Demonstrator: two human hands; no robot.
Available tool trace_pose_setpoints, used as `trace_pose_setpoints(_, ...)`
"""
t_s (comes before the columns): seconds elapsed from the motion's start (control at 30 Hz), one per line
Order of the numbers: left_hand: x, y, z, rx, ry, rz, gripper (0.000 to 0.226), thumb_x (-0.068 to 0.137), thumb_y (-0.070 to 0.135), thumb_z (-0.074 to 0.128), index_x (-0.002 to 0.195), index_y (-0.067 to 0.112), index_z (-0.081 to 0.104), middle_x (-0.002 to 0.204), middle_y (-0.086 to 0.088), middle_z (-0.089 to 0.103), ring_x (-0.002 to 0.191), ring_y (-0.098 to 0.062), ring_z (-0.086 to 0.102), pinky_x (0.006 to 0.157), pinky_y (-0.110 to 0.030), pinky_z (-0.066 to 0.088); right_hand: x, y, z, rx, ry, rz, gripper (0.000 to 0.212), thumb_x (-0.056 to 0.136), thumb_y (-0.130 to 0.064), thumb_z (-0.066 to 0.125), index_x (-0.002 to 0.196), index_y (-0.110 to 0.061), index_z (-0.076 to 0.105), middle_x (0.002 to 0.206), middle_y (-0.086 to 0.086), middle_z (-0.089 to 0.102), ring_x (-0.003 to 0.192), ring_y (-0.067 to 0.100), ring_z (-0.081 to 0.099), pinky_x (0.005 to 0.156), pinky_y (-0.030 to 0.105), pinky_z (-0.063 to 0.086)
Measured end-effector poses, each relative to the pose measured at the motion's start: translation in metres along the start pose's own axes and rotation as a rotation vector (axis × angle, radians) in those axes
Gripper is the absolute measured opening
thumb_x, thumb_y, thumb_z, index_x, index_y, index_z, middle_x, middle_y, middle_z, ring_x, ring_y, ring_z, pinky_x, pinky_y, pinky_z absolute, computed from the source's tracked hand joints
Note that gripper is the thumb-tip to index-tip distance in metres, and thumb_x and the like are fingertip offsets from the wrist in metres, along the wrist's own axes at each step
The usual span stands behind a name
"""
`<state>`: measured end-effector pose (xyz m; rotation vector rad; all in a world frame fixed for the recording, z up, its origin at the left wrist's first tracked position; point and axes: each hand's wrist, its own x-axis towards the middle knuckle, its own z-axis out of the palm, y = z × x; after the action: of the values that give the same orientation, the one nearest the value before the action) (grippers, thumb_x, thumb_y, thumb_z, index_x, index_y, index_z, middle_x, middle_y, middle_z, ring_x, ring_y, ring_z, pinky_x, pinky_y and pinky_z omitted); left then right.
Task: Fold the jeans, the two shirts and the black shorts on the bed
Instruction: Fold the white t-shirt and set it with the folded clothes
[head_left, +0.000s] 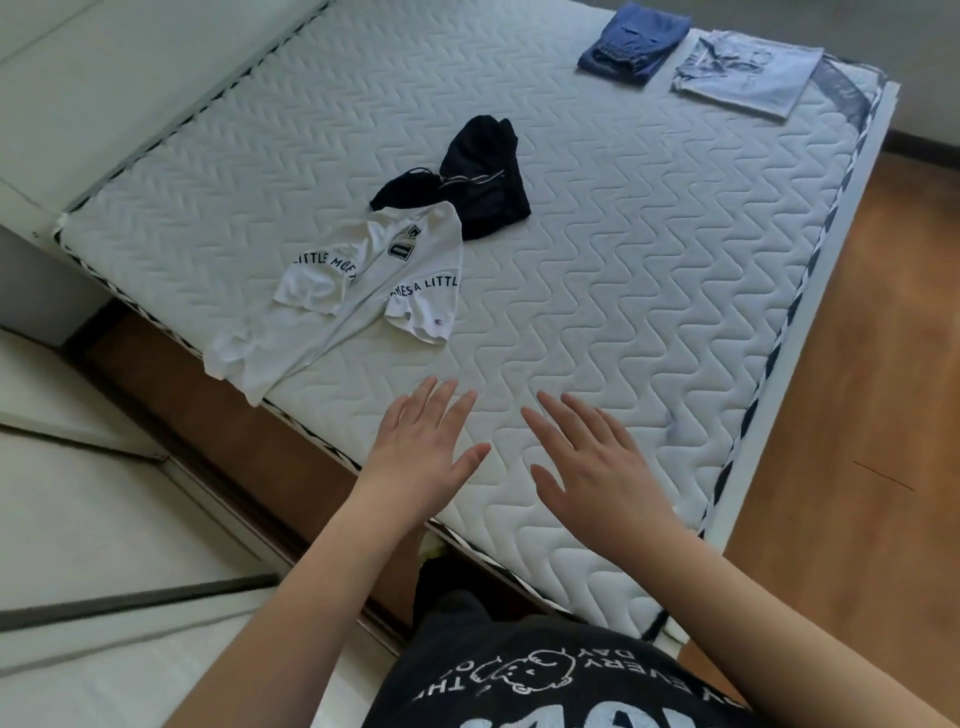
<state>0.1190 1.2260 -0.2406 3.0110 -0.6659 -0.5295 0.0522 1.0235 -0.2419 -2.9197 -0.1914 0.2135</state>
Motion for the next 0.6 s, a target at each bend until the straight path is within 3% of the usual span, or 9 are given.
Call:
trace_pose_setpoints(0.1, 0.019, -0.041, -0.006, 0.035, 0.011, 0.046, 0.083, 0.083, 0.064, -0.006, 0.157, 0.029, 0.005, 0.165, 0.002, 0.001, 0.152, -0.018, -0.009, 0.121, -0.037, -0.004, 0.043, -0.03, 0.013, -0.037, -0.003, 0.041, 0.057, 0.091, -0.042, 0.034, 0.141, -0.02, 0.049, 0.149, 0.004, 0.047, 0.136, 0.025, 0.045, 0.111, 0.041, 0.035)
trace_pose_setpoints(0.17, 0.028, -0.071, -0.012, 0.055, 0.018, 0.049, 0.069, 0.097, 0.058, 0.011, 0.158, 0.027, 0.004, 0.166, -0.002, 0.0, 0.152, -0.021, -0.007, 0.121, -0.039, -0.003, 0.073, -0.056, 0.019, -0.033, -0.041, 0.092, 0.058, 0.089, -0.042, 0.034, 0.14, -0.02, 0.05, 0.147, 0.004, 0.049, 0.134, 0.026, 0.048, 0.108, 0.043, 0.039)
trace_pose_setpoints(0.27, 0.04, -0.121, -0.023, 0.072, 0.008, 0.071, 0.064, 0.103, 0.05, 0.025, 0.158, 0.025, 0.004, 0.165, -0.004, 0.001, 0.152, -0.023, -0.006, 0.121, -0.04, 0.0, 0.119, -0.092, 0.025, -0.017, -0.04, 0.134, 0.056, 0.089, -0.036, 0.035, 0.138, -0.018, 0.053, 0.145, 0.006, 0.051, 0.132, 0.027, 0.05, 0.105, 0.045, 0.043)
trace_pose_setpoints(0.37, 0.059, -0.165, -0.028, 0.052, 0.011, 0.084, 0.065, 0.102, 0.046, 0.035, 0.158, 0.024, 0.011, 0.165, -0.005, 0.008, 0.152, -0.024, 0.0, 0.121, -0.04, 0.003, 0.155, -0.114, 0.027, -0.015, 0.003, 0.139, 0.051, 0.088, -0.024, 0.053, 0.138, -0.016, 0.053, 0.144, 0.007, 0.052, 0.13, 0.029, 0.052, 0.104, 0.046, 0.043)
trace_pose_setpoints(0.47, 0.074, -0.194, -0.032, 0.066, 0.017, 0.101, 0.063, 0.101, 0.046, 0.032, 0.157, 0.023, 0.016, 0.164, -0.006, 0.013, 0.152, -0.024, 0.004, 0.121, -0.04, 0.004, 0.177, -0.128, 0.03, 0.003, -0.016, 0.143, 0.055, 0.091, -0.022, 0.058, 0.144, -0.016, 0.045, 0.151, 0.006, 0.043, 0.137, 0.029, 0.043, 0.11, 0.045, 0.036)
trace_pose_setpoints(0.6, 0.084, -0.208, -0.036, 0.056, -0.013, 0.073, 0.063, 0.103, 0.047, 0.03, 0.157, 0.026, 0.006, 0.165, -0.002, 0.003, 0.152, -0.021, -0.006, 0.12, -0.038, -0.002, 0.188, -0.135, 0.028, 0.019, -0.082, 0.138, 0.056, 0.102, -0.029, 0.037, 0.155, -0.021, 0.02, 0.163, 0.001, 0.015, 0.15, 0.024, 0.017, 0.12, 0.04, 0.013)
